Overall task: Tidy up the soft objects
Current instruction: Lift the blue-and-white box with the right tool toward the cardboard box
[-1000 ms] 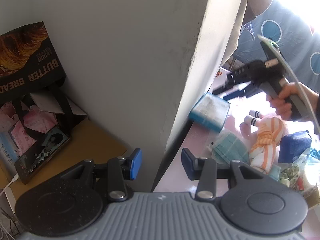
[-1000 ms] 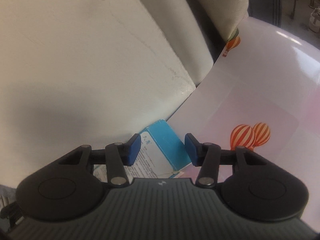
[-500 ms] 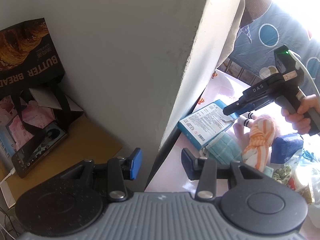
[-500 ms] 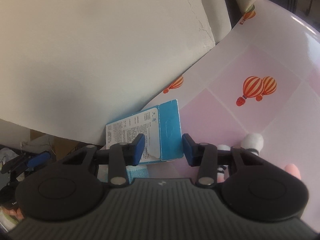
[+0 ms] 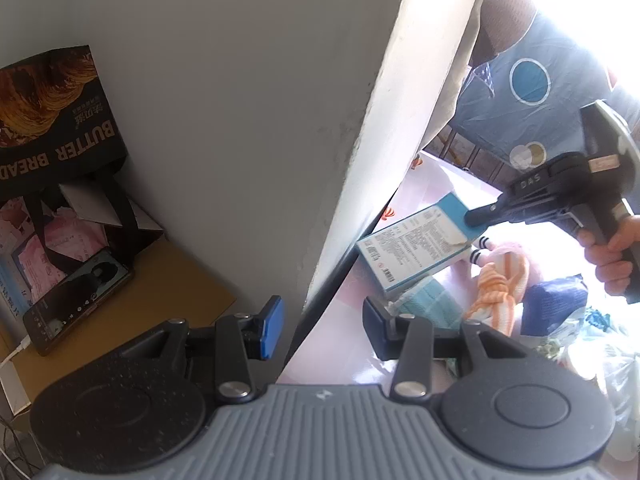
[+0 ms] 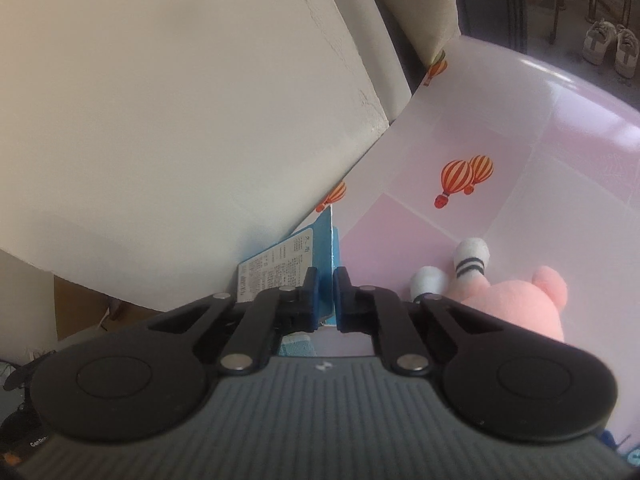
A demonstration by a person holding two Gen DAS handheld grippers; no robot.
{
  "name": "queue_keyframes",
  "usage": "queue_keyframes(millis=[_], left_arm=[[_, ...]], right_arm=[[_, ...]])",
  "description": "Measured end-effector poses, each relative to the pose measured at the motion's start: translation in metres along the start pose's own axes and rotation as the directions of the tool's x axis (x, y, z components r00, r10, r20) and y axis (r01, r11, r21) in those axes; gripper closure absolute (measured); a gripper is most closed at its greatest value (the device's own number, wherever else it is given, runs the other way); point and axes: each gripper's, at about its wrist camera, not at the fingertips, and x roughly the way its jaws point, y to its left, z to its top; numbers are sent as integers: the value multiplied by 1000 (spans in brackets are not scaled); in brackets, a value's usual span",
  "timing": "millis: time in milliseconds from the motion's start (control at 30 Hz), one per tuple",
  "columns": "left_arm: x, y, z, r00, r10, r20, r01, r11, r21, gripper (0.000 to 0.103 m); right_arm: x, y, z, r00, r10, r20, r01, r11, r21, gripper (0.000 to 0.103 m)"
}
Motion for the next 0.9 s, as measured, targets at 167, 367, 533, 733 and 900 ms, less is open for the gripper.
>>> queue_keyframes(millis=[167,367,533,733,900], left_arm=[[-10,-6,2,1000,-9,19,9,1000,5,58],[-29,-25,2,998,-35,54,33,999,42,58],[-41,-47,1,995,-70,66,65,995,76,58],[-52,-76,-3,991,-111,71,101,987,126,58],[-59,-104,-9,985,-160,61,147,974,174,58]], right_arm=[[-43,14,1,995,-25,93,28,999,-21,101],[-122,12,-13,978,-35,208,33,999,11,101],[-208,2,-45,941,-49,334,34,998,52,101],[-328,-16,-111,868,-106,485,56,992,117,101],[-423,-37,-187,784,-231,577,139,970,199,101]])
